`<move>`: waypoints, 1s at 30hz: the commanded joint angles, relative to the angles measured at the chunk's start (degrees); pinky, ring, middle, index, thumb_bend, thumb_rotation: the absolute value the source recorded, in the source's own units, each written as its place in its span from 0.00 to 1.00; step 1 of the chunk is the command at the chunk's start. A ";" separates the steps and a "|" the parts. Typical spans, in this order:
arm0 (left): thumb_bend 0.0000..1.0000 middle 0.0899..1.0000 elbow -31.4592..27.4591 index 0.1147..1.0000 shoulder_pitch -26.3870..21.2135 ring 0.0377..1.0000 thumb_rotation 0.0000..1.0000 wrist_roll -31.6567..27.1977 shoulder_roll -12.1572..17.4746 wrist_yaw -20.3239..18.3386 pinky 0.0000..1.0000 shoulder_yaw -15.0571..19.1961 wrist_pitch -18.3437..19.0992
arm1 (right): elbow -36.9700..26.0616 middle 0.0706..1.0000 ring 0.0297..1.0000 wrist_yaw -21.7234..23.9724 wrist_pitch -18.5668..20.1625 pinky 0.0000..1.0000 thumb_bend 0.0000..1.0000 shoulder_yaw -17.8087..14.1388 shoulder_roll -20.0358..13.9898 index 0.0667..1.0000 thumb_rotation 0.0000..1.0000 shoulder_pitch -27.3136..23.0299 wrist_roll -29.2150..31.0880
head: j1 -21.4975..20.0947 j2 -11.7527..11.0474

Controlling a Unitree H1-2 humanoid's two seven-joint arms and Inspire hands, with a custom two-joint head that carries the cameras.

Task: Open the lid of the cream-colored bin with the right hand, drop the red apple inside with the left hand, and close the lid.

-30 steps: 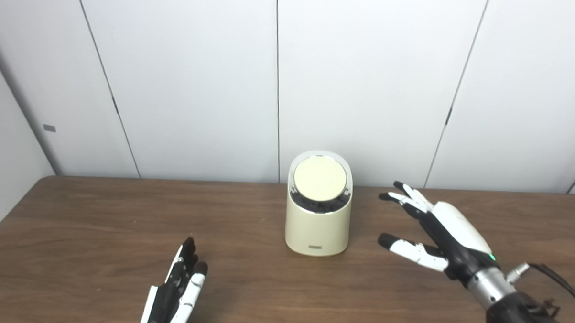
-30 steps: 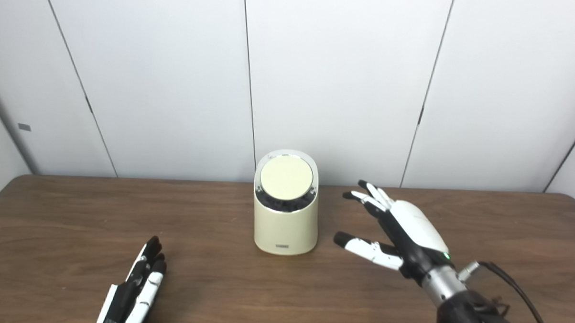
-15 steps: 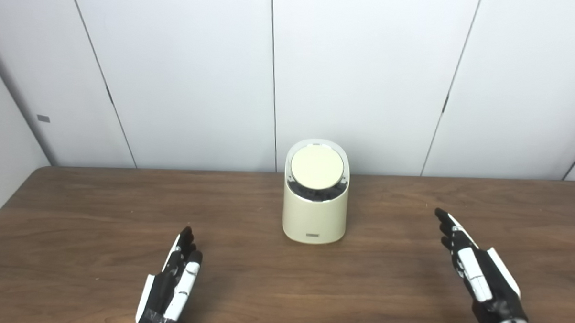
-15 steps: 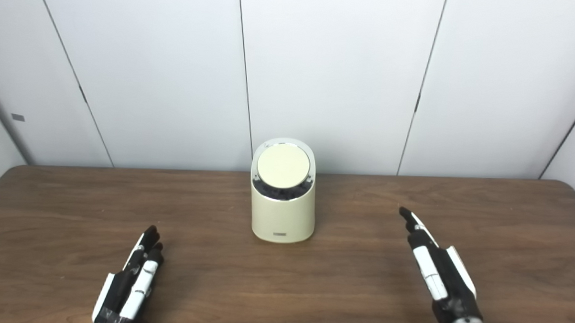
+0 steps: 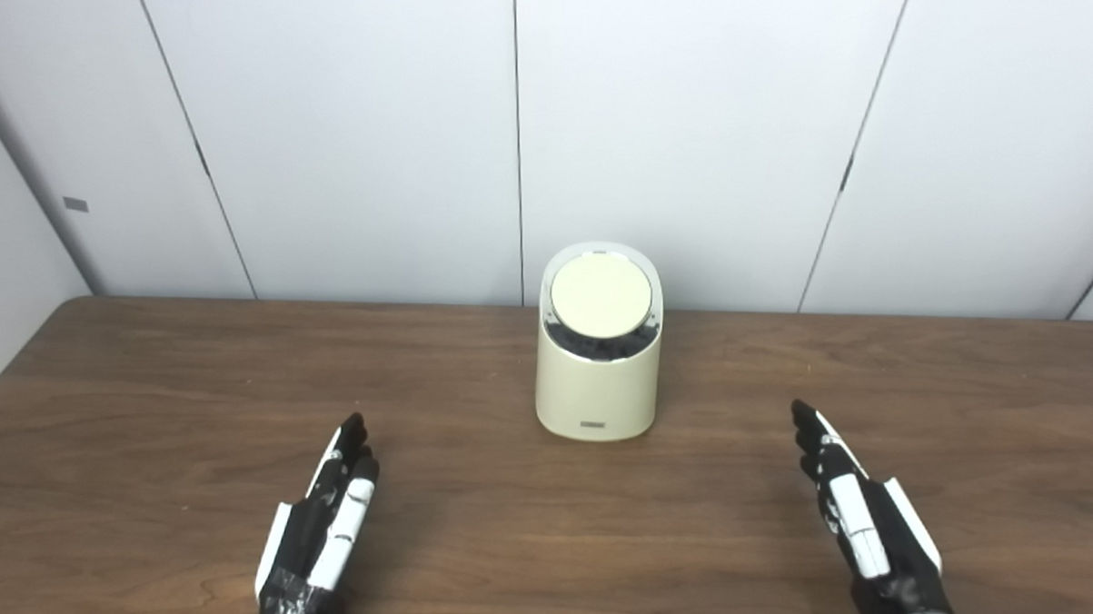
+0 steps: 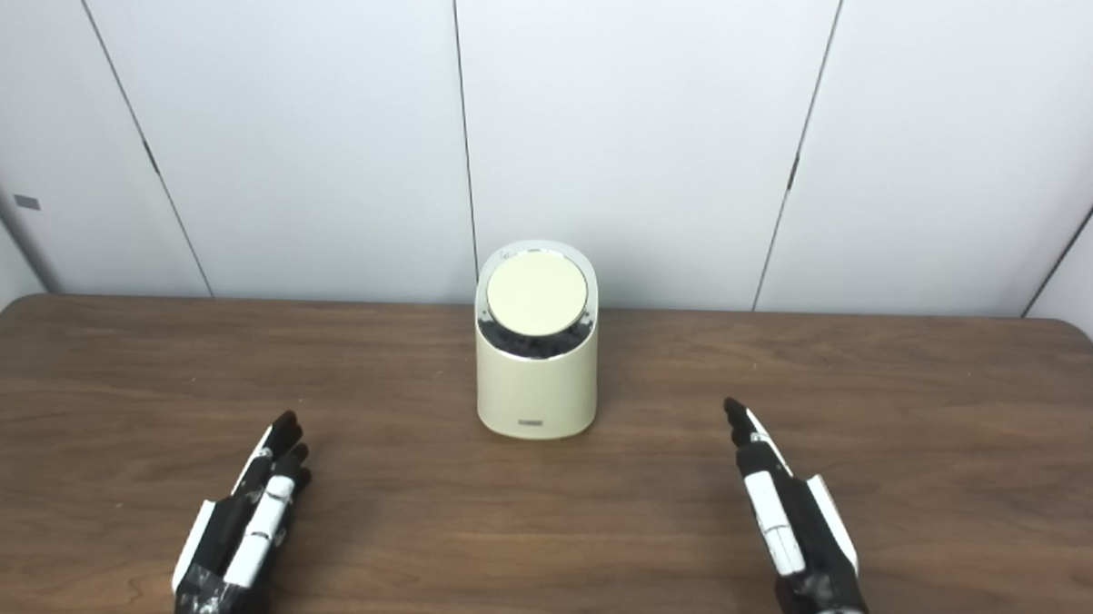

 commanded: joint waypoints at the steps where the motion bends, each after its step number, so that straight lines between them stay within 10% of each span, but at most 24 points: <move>1: 0.47 1.00 -2.44 1.00 -0.42 1.00 0.68 -0.24 0.80 -0.47 1.00 0.19 -0.46 | -1.76 0.99 0.99 -0.80 -2.34 1.00 0.62 -0.32 -0.09 0.95 1.00 -0.87 1.24 | -0.11 0.63; 30: 0.44 0.97 -7.90 0.98 4.64 0.97 0.75 -0.20 0.51 0.45 1.00 1.99 1.13 | -1.30 0.99 1.00 -1.66 -4.56 1.00 0.65 -2.65 1.04 0.97 0.99 2.48 8.67 | -0.65 4.03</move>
